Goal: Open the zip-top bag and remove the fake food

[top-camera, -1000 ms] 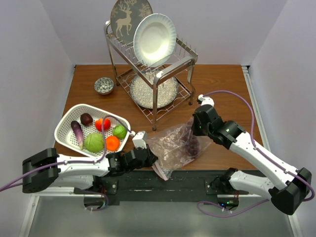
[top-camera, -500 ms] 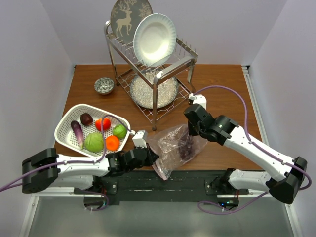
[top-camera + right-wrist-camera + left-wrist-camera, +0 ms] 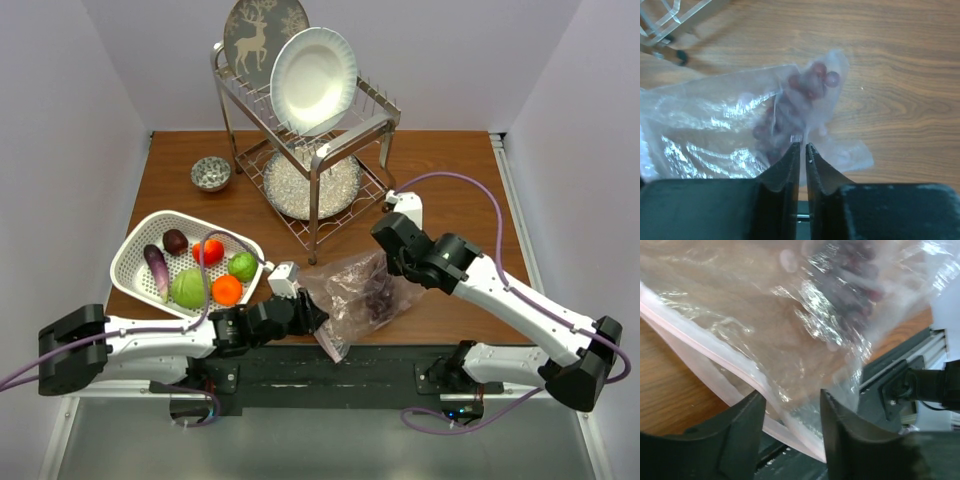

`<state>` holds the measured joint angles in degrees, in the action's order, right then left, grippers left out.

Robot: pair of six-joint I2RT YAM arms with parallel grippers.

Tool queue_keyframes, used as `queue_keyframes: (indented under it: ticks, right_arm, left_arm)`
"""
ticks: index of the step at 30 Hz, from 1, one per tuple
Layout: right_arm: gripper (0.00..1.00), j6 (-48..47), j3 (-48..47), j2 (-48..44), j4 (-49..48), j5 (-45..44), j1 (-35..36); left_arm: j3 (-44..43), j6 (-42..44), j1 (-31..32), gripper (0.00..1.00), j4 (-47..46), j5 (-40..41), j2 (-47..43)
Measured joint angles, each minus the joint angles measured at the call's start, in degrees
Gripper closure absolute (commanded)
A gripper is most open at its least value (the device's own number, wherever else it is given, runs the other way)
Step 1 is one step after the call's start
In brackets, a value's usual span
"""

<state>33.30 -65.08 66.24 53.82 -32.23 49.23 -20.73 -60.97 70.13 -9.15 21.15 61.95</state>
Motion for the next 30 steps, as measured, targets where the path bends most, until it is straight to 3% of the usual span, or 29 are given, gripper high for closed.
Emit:
queue_keyframes:
  ticks: [1, 3, 5, 8, 11, 12, 18, 23, 30]
  right_arm:
    - [0.73, 0.2, 1.22, -0.04, -0.2, -0.33, -0.07]
    - [0.61, 0.55, 3.91, 0.0, -0.33, -0.87, -0.17]
    - [0.49, 0.98, 6.16, 0.02, -0.31, -1.2, -0.5]
    - [0.43, 1.64, 8.24, 0.02, -0.2, -1.44, -1.31]
    - [0.43, 1.9, 8.39, -0.74, -0.17, -1.62, -1.7]
    - [0.44, 1.99, 8.39, -1.46, -0.17, -1.6, -1.68]
    - [0.46, 2.38, 8.37, -6.93, -0.24, -0.55, -1.68]
    - [0.43, 2.38, 8.37, -8.5, -0.68, 0.76, -1.68]
    - [0.39, 2.05, 8.31, -5.16, -1.42, -1.4, -1.99]
  left_arm:
    - [0.07, -0.04, 0.02, 0.37, 0.09, -0.42, -0.57]
    - [0.85, -0.33, 0.04, 0.37, 0.02, -1.09, -2.8]
    - [1.97, -0.83, 0.13, 0.42, 0.9, -1.33, -6.03]
    - [3.13, -1.49, 0.46, 0.6, 3.41, -1.22, -10.97]
    - [3.89, -2.64, 0.66, 0.76, 5.97, -0.9, -14.45]
    - [4.07, -2.82, 0.68, 0.86, 6.38, -0.76, -14.88]
    - [5.27, -4.44, 0.76, 1.0, 10.64, -0.13, -14.84]
    - [5.33, -4.57, 0.76, 0.99, 10.54, -0.02, -10.49]
    - [5.33, -4.46, 0.76, 0.88, 4.39, 0.09, -2.56]
